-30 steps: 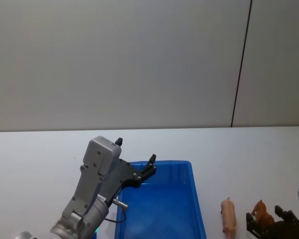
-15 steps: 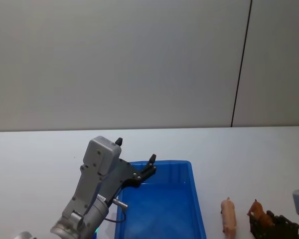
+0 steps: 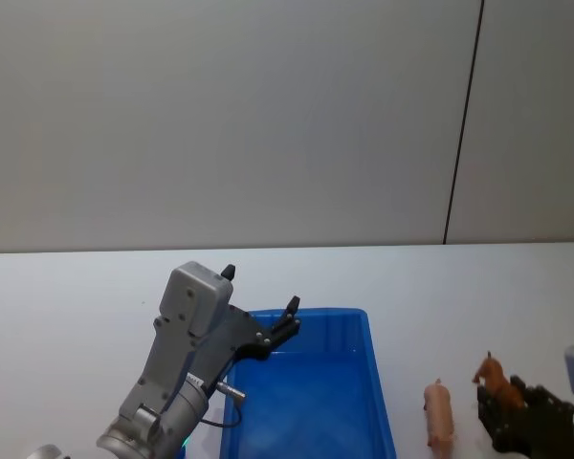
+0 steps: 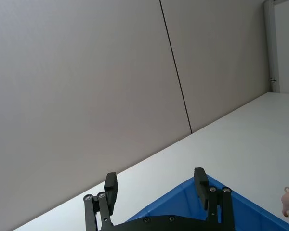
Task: Pick up the two dolls from the table and place them into the box.
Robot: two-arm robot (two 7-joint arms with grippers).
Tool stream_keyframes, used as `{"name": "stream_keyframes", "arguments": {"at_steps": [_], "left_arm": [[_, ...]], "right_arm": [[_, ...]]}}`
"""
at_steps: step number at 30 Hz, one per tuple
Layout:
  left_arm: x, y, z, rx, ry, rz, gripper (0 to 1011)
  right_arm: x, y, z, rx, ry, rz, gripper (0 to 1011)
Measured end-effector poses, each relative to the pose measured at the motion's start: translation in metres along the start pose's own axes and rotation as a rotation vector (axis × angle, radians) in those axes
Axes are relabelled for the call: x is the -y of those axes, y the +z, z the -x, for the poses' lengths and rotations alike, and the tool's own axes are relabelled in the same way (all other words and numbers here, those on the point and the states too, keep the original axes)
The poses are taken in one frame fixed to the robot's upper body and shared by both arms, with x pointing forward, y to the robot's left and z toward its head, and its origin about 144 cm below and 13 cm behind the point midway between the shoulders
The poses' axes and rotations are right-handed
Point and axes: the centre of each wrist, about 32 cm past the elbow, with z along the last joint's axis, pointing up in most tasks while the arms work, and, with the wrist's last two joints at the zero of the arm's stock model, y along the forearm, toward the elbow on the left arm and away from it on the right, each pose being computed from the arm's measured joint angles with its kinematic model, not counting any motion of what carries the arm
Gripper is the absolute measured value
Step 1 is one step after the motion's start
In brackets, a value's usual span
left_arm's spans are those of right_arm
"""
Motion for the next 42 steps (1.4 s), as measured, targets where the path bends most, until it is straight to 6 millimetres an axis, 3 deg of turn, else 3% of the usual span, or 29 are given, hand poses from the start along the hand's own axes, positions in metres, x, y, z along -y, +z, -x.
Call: {"name": "stream_keyframes", "arguments": {"at_steps": [20, 33, 42], "left_arm": [[0.0, 0.0, 0.0, 0.0, 0.0, 0.0, 1001], [0.0, 0.0, 0.0, 0.0, 0.0, 0.0, 1001], [0.0, 0.0, 0.0, 0.0, 0.0, 0.0, 1001]], "right_arm": [[-0.009, 0.034, 0.01, 0.014, 0.187, -0.186, 436], [-0.037, 0.042, 0.023, -0.011, 0.385, -0.224, 436], [-0.068, 0.04, 0.036, -0.036, 0.511, -0.215, 473]]}}
